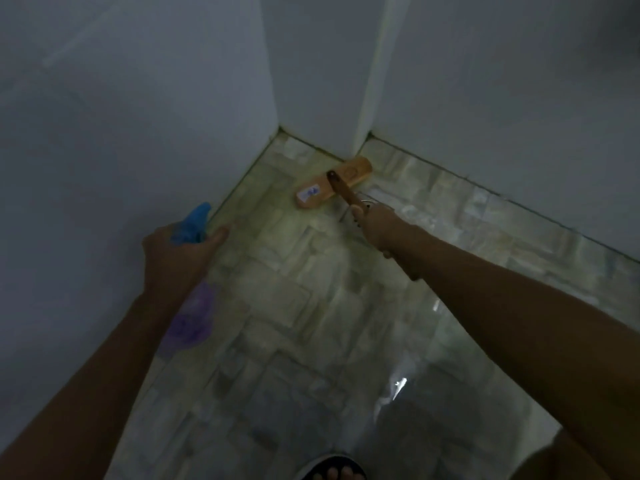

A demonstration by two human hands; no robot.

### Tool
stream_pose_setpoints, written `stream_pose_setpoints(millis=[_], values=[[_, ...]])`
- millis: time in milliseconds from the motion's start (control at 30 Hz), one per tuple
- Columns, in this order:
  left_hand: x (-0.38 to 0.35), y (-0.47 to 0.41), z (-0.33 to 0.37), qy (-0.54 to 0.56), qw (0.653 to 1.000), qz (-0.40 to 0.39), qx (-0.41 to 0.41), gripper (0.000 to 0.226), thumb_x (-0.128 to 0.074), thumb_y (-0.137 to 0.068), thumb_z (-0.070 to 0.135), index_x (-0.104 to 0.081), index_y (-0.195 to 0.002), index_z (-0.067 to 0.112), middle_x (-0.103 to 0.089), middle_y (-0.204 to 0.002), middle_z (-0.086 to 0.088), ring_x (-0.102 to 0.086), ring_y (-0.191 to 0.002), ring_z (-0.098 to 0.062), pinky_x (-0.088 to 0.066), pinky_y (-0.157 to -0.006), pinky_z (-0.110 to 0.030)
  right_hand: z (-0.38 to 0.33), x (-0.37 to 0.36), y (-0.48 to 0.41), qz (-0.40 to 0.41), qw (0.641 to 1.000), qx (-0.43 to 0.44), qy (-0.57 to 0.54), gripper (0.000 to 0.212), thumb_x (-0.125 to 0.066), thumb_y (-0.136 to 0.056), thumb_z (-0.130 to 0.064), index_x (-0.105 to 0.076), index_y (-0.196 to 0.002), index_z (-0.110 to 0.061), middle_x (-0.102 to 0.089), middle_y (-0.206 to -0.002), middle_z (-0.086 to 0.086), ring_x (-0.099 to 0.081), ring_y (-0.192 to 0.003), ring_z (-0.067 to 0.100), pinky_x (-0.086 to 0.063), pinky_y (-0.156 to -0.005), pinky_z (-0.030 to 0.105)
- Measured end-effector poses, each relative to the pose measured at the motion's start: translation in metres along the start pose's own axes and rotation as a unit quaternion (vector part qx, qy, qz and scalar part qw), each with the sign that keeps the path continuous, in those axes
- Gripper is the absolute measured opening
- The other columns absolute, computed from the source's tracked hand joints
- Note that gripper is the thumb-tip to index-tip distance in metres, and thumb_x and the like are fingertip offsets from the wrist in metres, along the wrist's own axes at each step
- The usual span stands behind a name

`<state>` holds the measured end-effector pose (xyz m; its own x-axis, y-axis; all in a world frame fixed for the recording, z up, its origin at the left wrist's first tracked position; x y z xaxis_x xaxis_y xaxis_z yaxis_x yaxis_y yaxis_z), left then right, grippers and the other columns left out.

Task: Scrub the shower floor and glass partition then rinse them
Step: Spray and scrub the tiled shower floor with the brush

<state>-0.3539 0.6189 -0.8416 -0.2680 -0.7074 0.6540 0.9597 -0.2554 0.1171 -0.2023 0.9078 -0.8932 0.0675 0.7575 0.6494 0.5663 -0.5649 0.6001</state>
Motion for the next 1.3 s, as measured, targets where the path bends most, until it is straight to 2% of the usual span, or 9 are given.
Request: stream_pose_setpoints(millis=[167, 333, 433, 567, 633, 733, 967, 1133, 1300], values=[[0.035, 0.006, -0.021, 0.024, 0.999, 0.023, 0.022, 0.051, -0.078, -0.081, 0.046, -0.073, -0.11, 0.005, -0.061, -0.058, 0.001, -0.056, -0.046, -0.007, -0.046, -0.044, -0.014, -0.077, -0.076, -0.003, -0.072, 0.996, 0.056, 0.015, 0.066, -0.034, -0.101, -0.061, -0.051, -0.129, -0.003, -0.059, -0.11, 0.019, -0.058, -0.077, 0.03, -0.042, -0.047, 0.029], [0.068, 0.024, -0.039, 0.0, 0.997, 0.052, 0.048, 0.047, -0.076, -0.083, 0.045, -0.07, -0.079, -0.001, -0.062, -0.058, -0.013, -0.056, -0.048, -0.016, -0.039, -0.039, -0.011, -0.037, -0.082, 0.043, -0.149, 0.972, 0.111, 0.143, 0.069, -0.031, -0.099, -0.066, -0.058, -0.125, -0.008, -0.063, -0.111, 0.011, -0.057, -0.074, 0.022, -0.043, -0.052, 0.029], [0.076, 0.034, -0.053, 0.021, 0.996, 0.06, 0.062, 0.049, -0.076, -0.085, 0.038, -0.069, -0.099, -0.009, -0.052, -0.048, -0.001, -0.048, -0.04, -0.006, -0.036, -0.04, -0.01, -0.013, -0.049, 0.038, -0.114, 0.98, 0.058, 0.151, 0.074, -0.031, -0.096, -0.071, -0.06, -0.114, -0.005, -0.063, -0.091, 0.012, -0.062, -0.066, 0.026, -0.051, -0.048, 0.032], [0.078, 0.044, -0.069, 0.052, 0.994, 0.058, 0.071, 0.028, -0.079, -0.081, 0.037, -0.07, -0.071, 0.012, -0.046, -0.041, 0.013, -0.044, -0.04, -0.004, -0.038, -0.05, -0.018, -0.049, -0.033, 0.004, -0.029, 0.994, 0.04, 0.092, 0.064, -0.033, -0.101, -0.062, -0.055, -0.118, -0.004, -0.057, -0.084, 0.014, -0.058, -0.063, 0.03, -0.045, -0.045, 0.032], [0.078, 0.051, -0.077, 0.063, 0.993, 0.066, 0.07, 0.022, -0.081, -0.081, 0.033, -0.074, -0.082, 0.013, -0.049, -0.047, 0.015, -0.045, -0.046, -0.002, -0.038, -0.051, -0.017, -0.079, -0.053, -0.013, -0.007, 0.997, 0.058, 0.054, 0.063, -0.034, -0.103, -0.058, -0.055, -0.12, -0.002, -0.062, -0.093, 0.017, -0.062, -0.073, 0.033, -0.046, -0.052, 0.034], [0.079, 0.061, -0.081, 0.061, 0.995, 0.062, 0.048, 0.034, -0.082, -0.08, 0.032, -0.075, -0.096, 0.004, -0.057, -0.059, -0.007, -0.051, -0.055, -0.013, -0.043, -0.057, -0.022, -0.105, -0.094, -0.011, -0.02, 0.998, 0.057, 0.024, 0.066, -0.034, -0.103, -0.058, -0.056, -0.125, 0.0, -0.064, -0.114, 0.019, -0.064, -0.091, 0.036, -0.044, -0.053, 0.032], [0.105, 0.079, -0.103, 0.062, 0.992, 0.076, 0.083, 0.042, -0.083, -0.078, 0.035, -0.066, -0.07, -0.003, -0.063, -0.065, -0.024, -0.055, -0.047, -0.015, -0.054, -0.049, -0.03, -0.036, -0.09, 0.06, -0.138, 0.976, 0.078, 0.152, 0.062, -0.035, -0.097, -0.068, -0.054, -0.108, -0.01, -0.058, -0.084, 0.008, -0.06, -0.067, 0.024, -0.045, -0.045, 0.029], [0.114, 0.085, -0.118, 0.06, 0.99, 0.095, 0.086, 0.043, -0.083, -0.078, 0.031, -0.064, -0.069, -0.006, -0.06, -0.062, -0.022, -0.055, -0.049, -0.017, -0.055, -0.052, -0.035, -0.053, -0.082, 0.046, -0.065, 0.989, 0.066, 0.119, 0.061, -0.035, -0.1, -0.062, -0.057, -0.105, -0.005, -0.056, -0.079, 0.008, -0.056, -0.06, 0.026, -0.041, -0.044, 0.027], [0.113, 0.091, -0.117, 0.05, 0.994, 0.075, 0.063, 0.03, -0.08, -0.082, 0.027, -0.075, -0.102, 0.004, -0.057, -0.059, -0.006, -0.053, -0.049, -0.008, -0.053, -0.048, -0.023, -0.11, -0.157, 0.058, -0.098, 0.984, 0.137, 0.064, 0.059, -0.034, -0.104, -0.054, -0.06, -0.112, -0.001, -0.061, -0.094, 0.015, -0.053, -0.062, 0.02, -0.037, -0.049, 0.026]])
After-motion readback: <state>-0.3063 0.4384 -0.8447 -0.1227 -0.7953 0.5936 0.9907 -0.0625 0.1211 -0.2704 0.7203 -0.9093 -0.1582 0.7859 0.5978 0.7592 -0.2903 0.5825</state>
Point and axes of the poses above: each hand's wrist, its own y-axis away from the middle knuckle, its own x-axis out of the back of the hand, z = x × y, the point moved 1 cm from there along -y, towards the middle knuckle
